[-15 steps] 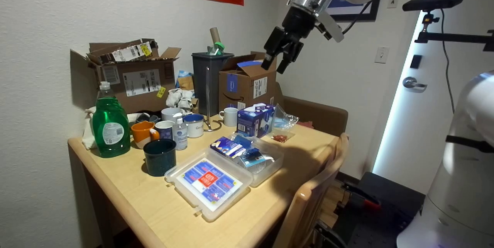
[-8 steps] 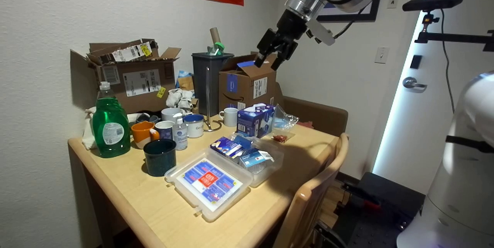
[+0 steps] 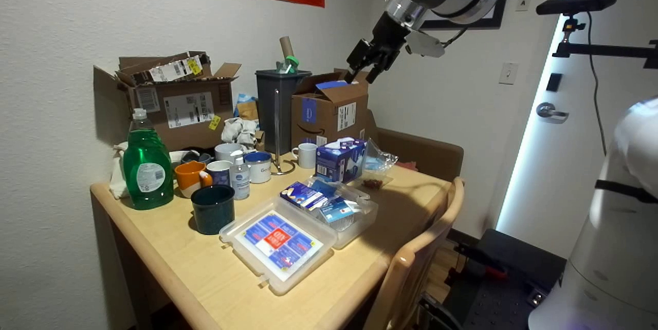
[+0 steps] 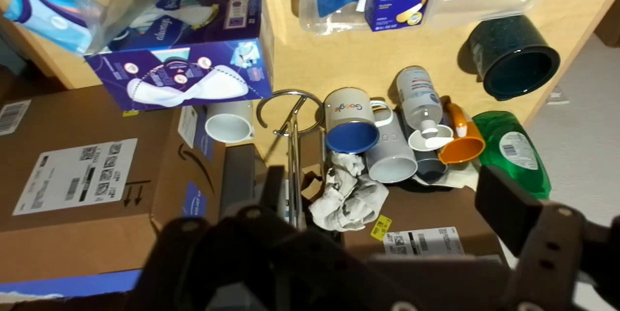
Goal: Pick up the object from the table and put it in the box storage
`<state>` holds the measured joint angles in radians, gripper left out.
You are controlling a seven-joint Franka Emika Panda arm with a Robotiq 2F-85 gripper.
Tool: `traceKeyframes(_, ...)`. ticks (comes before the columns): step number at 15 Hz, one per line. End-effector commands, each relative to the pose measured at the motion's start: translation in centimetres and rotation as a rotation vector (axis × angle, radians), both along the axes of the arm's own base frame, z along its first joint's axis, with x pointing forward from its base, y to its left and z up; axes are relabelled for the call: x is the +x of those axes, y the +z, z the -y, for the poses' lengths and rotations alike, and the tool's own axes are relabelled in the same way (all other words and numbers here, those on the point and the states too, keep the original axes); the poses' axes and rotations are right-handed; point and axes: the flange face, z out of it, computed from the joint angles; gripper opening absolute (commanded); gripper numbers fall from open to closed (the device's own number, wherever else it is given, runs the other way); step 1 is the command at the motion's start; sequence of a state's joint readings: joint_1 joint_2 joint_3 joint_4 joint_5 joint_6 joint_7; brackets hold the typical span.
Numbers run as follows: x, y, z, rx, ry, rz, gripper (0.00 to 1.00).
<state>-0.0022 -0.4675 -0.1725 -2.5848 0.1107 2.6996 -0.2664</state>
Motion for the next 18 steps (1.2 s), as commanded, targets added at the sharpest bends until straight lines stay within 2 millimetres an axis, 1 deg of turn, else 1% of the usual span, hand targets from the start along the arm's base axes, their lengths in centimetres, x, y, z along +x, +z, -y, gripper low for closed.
traceKeyframes(1, 0.9, 0.4, 1.8, -0.065, -0.035, 0.020, 1.00)
traceKeyframes(5, 1.7, -0.3, 3.7, -0.121, -0.074, -0.006, 1.00)
traceKeyframes(12, 3.5, -3.8, 7.5, -0.074, -0.158, -0.107, 1.00)
traceKeyframes(13, 3.5, -4.0, 7.6, -0.070, -0.172, -0.122, 1.00)
traceKeyframes(14, 2.7, -3.8, 6.9, -0.084, -0.137, -0.099, 1.00)
traceKeyframes(16, 3.1, -4.5, 7.4, -0.082, -0.149, -0.114, 1.00)
traceKeyframes(18, 3.2, -4.6, 7.5, -0.083, -0.150, -0.116, 1.00)
